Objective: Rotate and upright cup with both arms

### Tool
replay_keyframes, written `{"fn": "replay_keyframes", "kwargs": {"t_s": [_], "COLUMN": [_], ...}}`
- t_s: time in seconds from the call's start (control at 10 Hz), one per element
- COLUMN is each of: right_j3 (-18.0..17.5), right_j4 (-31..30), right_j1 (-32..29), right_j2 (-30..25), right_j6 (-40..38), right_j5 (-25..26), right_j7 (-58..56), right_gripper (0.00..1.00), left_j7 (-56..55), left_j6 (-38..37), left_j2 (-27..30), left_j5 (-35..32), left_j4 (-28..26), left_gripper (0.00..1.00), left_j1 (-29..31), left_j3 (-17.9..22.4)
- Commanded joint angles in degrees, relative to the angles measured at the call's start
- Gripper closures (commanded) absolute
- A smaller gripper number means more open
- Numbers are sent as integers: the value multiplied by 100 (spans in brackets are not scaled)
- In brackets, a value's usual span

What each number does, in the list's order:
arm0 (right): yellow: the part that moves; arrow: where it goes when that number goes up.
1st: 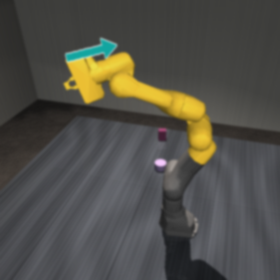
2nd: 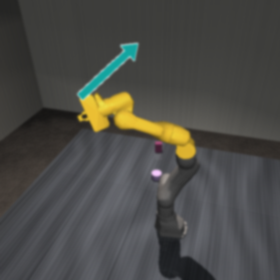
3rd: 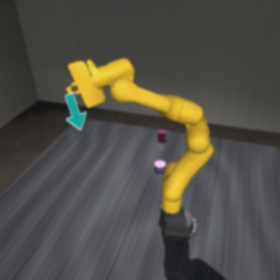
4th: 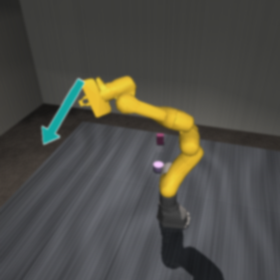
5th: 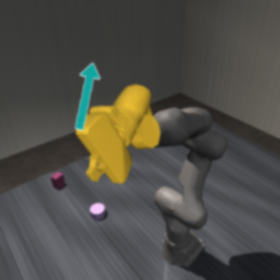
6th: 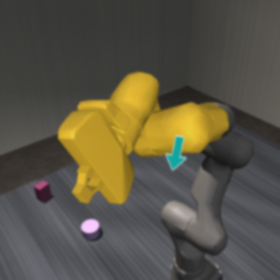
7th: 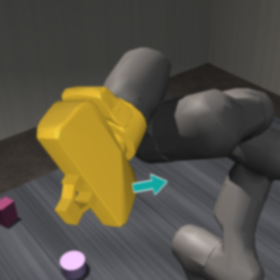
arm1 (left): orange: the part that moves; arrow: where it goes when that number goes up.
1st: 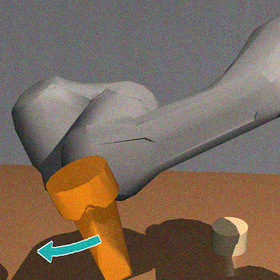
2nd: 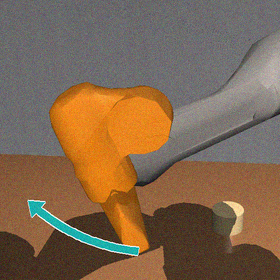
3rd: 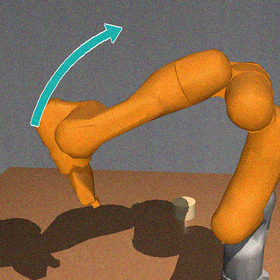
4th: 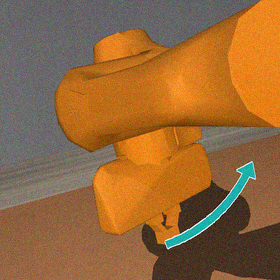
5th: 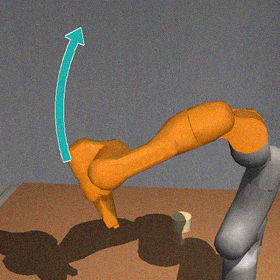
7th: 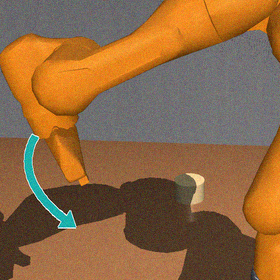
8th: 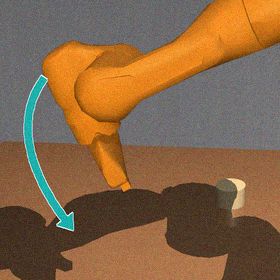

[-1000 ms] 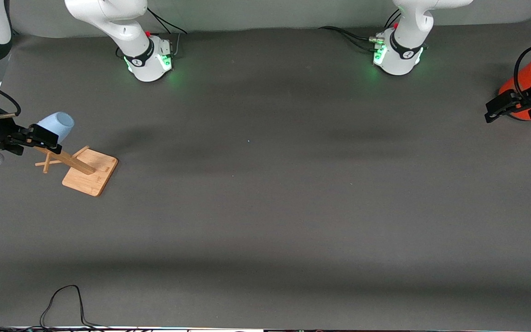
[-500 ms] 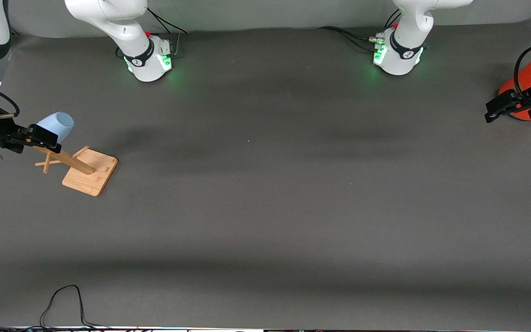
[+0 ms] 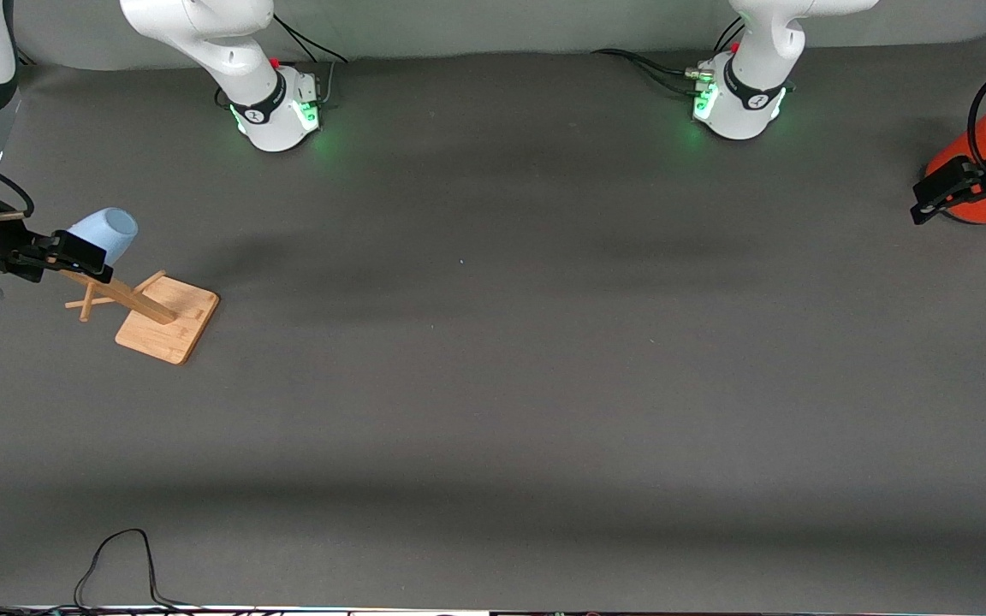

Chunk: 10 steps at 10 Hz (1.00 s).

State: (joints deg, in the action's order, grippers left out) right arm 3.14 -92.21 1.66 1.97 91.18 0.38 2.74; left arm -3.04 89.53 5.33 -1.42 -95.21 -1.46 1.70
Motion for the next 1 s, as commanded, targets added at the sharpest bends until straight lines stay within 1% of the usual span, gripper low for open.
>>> {"fn": "replay_keyframes", "kwargs": {"t_s": [0.0, 0.1, 0.2, 0.3, 0.6, 0.8, 0.9], "right_j3": [343, 467, 625, 783, 995, 995, 1004], "right_j4": [-251, -532, -691, -780, -1131, -1281, -1430], "right_j1": [36, 37, 37, 37, 37, 45, 37], "right_j2": [-274, -528, -670, -776, -1198, -1365, -1488], "right_j6": [-162, -153, -162, -231, -302, -311, -311], "right_j5": [23, 23, 23, 23, 58, 85, 93], "right_j7": [104, 104, 130, 548, 2691, 4000, 4363], "right_gripper": [0, 0, 0, 0, 0, 0, 0], "left_j7": [111, 120, 146, 146, 146, 146, 146], "left_j6": [-76, -85, -24, -24, -15, 72, 90], "left_j2": [3, 20, 38, 38, 47, -14, -32], "left_j5": [54, 54, 54, 54, 54, 45, 45], "left_j4": [99, 55, -58, -94, -103, -112, -121], "left_gripper": [0, 0, 0, 0, 0, 0, 0], "left_j1": [22, 49, 49, 5, 40, -4, -13], "left_j3": [24, 50, 67, 59, 67, 59, 67]}}
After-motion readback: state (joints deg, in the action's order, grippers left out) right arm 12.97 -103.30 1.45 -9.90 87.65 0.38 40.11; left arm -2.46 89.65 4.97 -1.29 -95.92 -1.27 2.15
